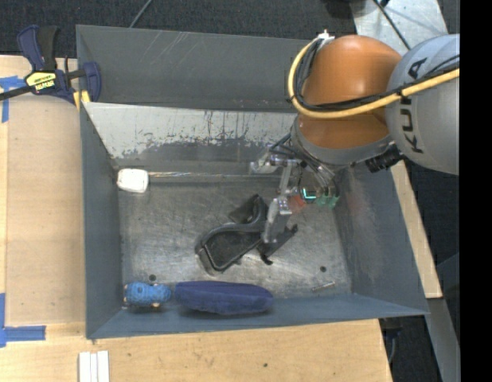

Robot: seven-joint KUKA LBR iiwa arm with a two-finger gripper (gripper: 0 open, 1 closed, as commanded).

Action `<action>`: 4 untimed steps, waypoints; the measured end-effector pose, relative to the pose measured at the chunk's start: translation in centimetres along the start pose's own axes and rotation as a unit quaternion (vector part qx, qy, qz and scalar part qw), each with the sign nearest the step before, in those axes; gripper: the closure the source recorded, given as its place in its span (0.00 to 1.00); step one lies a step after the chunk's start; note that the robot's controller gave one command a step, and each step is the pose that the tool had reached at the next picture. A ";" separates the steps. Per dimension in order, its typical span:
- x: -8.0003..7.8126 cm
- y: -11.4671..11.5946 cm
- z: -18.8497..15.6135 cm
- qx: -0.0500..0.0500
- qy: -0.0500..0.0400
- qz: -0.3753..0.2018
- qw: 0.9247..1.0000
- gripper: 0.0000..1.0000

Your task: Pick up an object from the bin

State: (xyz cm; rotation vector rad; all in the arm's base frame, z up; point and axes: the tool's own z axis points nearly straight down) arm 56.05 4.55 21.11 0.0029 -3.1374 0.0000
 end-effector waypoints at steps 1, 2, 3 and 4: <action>-1.5 2.2 13.8 0.001 -0.004 -0.163 0.987 0.00; -1.8 2.4 13.4 0.000 -0.012 -0.161 0.987 1.00; -3.0 4.0 2.0 0.001 -0.005 -0.250 0.968 1.00; -2.7 3.4 -1.8 0.001 -0.003 -0.245 0.969 1.00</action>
Offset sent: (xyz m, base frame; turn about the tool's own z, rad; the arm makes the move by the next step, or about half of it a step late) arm 0.0118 0.0235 -0.1398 -0.3286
